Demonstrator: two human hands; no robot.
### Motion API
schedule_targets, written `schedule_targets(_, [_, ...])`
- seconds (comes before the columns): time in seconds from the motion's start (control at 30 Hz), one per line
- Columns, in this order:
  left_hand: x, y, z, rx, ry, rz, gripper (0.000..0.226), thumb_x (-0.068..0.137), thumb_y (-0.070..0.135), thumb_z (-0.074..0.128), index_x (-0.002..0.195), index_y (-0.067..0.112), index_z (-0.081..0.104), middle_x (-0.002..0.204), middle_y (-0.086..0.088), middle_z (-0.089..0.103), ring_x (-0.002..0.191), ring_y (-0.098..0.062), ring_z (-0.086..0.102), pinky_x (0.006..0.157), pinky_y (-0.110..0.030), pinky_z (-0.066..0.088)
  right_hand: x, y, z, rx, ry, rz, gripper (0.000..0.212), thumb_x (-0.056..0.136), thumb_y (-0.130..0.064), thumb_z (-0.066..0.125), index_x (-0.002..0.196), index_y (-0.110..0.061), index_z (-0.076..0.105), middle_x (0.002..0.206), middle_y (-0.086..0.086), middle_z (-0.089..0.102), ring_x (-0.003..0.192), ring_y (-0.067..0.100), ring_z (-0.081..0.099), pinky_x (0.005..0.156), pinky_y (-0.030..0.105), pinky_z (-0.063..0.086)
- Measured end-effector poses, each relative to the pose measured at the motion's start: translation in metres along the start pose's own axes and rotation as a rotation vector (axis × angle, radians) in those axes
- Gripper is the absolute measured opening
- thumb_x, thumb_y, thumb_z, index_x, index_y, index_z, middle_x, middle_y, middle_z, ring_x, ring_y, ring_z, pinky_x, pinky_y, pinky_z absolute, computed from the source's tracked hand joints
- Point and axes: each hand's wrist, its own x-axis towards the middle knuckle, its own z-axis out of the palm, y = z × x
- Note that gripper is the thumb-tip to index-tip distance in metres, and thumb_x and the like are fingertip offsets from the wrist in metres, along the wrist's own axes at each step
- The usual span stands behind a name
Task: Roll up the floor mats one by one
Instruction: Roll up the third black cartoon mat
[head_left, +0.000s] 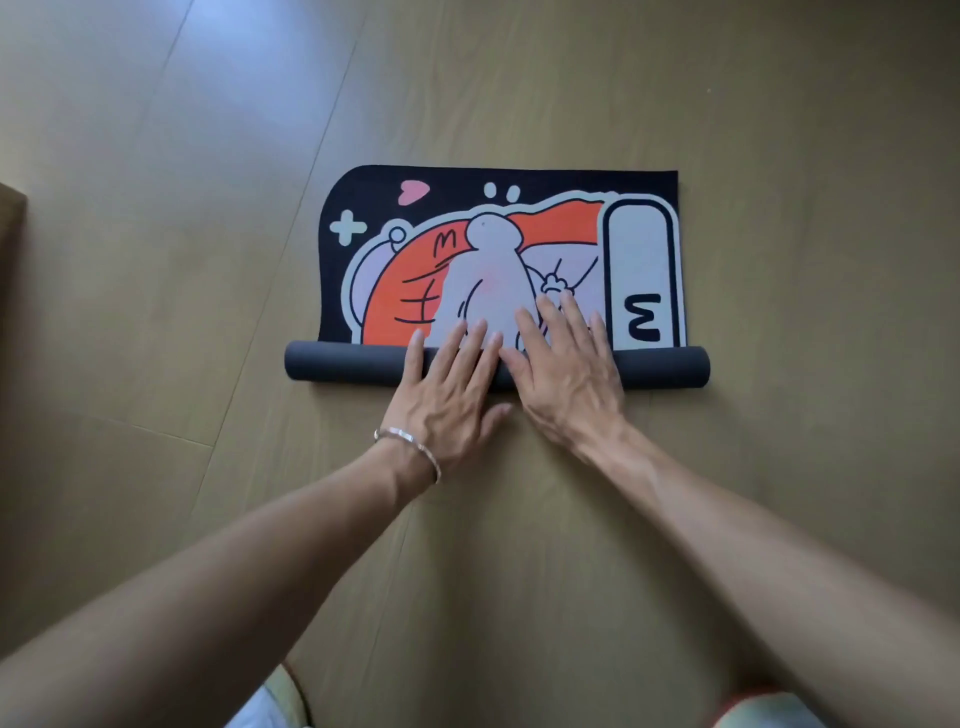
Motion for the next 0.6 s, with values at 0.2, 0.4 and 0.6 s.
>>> schedule_targets(0.2, [0.042, -0.016, -0.024, -0.015, -0.084, 0.029, 0.071, 0.096, 0.055, 0.014, 0.150, 0.013, -0.009, 0.158, -0.008, -0.008, 0.146, -0.023, -0.009, 0.115, -0.051, -0.003, -0.016, -0.002, 0.006, -0.005, 0.035, -0.011, 0.065, 0.095, -0.049, 0.021, 0.137, -0.008, 0.049, 0.142, 0.016, 0.047, 0.135, 0.036, 0.038, 0.110, 0.056, 0.022])
schedule_targets(0.4, [0.055, -0.026, -0.038, -0.112, 0.114, 0.038, 0.061, 0.096, 0.048, 0.025, 0.143, 0.010, 0.029, 0.140, -0.014, 0.035, 0.127, -0.033, 0.034, 0.103, -0.044, 0.026, 0.026, 0.011, -0.009, -0.010, -0.069, -0.036, 0.064, 0.096, -0.059, 0.011, 0.147, -0.024, 0.030, 0.153, 0.002, 0.030, 0.141, 0.022, 0.021, 0.112, 0.044, 0.010])
schedule_targets(0.6, [0.050, -0.037, -0.034, -0.160, 0.063, 0.194, 0.060, 0.089, 0.055, 0.036, 0.131, 0.013, 0.044, 0.122, -0.012, 0.046, 0.103, -0.030, 0.046, 0.085, -0.039, 0.037, 0.030, 0.023, -0.018, -0.035, -0.109, -0.111, 0.060, 0.092, -0.061, 0.038, 0.143, -0.030, 0.032, 0.130, 0.005, 0.038, 0.119, 0.025, 0.035, 0.103, 0.039, 0.019])
